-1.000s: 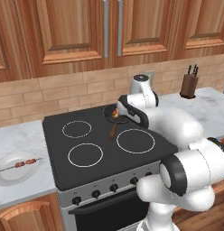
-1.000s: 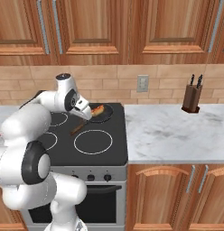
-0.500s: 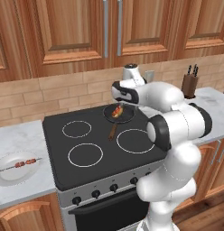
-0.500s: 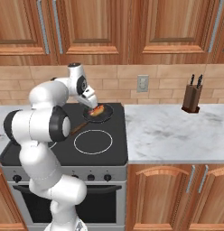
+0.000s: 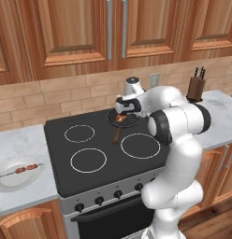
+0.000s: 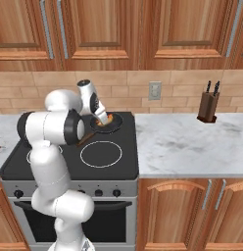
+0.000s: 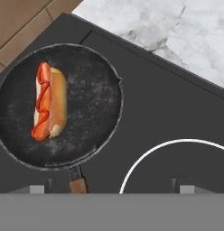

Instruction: Place the cold items (potato and lemon) from the fridge in one tupperware on the dining counter. Place the warm items (hot dog and kebab skewer) in the stove area in another tupperware.

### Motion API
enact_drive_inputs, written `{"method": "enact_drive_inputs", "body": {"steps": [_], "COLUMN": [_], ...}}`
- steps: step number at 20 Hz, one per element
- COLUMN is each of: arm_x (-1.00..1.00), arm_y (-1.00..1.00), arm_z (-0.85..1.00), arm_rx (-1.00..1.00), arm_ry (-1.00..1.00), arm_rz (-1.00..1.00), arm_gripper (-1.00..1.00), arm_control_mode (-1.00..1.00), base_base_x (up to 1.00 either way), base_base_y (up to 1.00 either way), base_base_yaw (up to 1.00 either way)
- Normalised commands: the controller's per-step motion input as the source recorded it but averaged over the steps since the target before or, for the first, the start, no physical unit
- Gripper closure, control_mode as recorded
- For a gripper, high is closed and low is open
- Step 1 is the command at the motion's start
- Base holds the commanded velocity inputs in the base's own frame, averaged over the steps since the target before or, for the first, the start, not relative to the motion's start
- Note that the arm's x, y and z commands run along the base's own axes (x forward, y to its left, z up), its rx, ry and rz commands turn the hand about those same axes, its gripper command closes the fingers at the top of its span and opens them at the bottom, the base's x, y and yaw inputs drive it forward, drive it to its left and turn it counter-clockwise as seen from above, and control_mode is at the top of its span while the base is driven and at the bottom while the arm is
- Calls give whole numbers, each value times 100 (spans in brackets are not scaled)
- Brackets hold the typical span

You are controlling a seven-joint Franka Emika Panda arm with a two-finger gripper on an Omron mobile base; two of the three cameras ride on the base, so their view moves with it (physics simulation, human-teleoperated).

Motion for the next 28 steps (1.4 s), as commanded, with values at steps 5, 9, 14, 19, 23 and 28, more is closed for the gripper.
{"method": "enact_drive_inputs", "body": {"steps": [5, 9, 14, 19, 23, 28], "arm_x": [48, 53, 33, 22, 16, 38], "arm_y": [0, 0, 0, 0, -7, -3], "arm_z": [-4, 0, -4, -6, -14, -30], "arm_rx": [0, 0, 7, 12, 4, 0], "arm_ry": [6, 10, 1, 0, 1, 0], "arm_rz": [-3, 0, 4, 16, 13, 8], "arm_gripper": [-100, -100, -100, -100, -100, -100], "arm_control_mode": [-100, -100, -100, -100, -100, -100], "base_base_x": [0, 0, 0, 0, 0, 0], "base_base_y": [0, 0, 0, 0, 0, 0], "base_base_yaw": [0, 0, 0, 0, 0, 0]}}
